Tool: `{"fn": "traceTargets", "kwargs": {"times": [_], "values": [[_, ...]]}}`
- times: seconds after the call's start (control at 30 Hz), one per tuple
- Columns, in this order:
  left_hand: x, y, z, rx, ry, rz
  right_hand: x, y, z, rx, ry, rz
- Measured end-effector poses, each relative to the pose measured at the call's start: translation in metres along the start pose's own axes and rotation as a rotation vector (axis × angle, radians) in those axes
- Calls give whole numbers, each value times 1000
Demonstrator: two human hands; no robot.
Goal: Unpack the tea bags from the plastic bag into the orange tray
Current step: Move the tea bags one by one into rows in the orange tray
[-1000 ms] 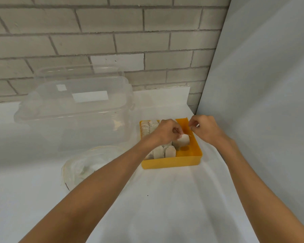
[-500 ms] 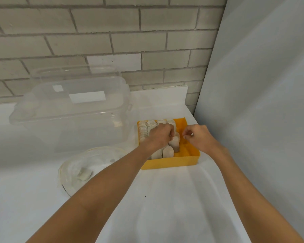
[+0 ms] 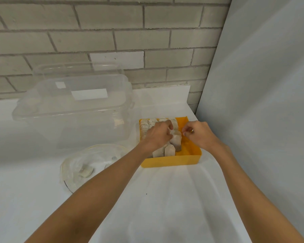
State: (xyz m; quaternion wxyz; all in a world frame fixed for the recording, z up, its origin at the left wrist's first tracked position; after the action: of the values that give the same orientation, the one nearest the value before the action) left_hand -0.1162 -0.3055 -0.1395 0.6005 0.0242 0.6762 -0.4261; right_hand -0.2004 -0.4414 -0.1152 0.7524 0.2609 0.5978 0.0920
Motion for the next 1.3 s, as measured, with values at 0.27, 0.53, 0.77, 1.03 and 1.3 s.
{"fn": "traceTargets", "kwargs": {"times": [0.27,0.53,0.77,1.03,1.3], "values": [[-70,19,-53,11,-89,-203,15,67,-3,-131,82,129],[-122,111,-154,-237,-276,-165,72,164,-20,-286,291,357],[-112,175,-194,-483,-451,180,138,207,-25,-289,438,328],[-100,187,-201,-539,-327,-87,196,228,-36,-153,371,123],[-98,193,-201,-524,-337,-125,209,236,-45,-96,335,-24]]}}
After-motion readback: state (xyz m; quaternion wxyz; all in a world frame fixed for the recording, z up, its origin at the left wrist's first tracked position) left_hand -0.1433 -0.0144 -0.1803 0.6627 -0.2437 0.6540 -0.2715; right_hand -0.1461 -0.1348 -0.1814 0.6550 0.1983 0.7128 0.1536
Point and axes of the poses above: each hand's wrist, its own z-axis towards the middle knuckle, its own x-axis out of the palm, y = z × x, the point moved 2 cm from there along z, towards the middle knuckle, and after that the axes turned 5 degrees about -y, right-handed, at the moved point
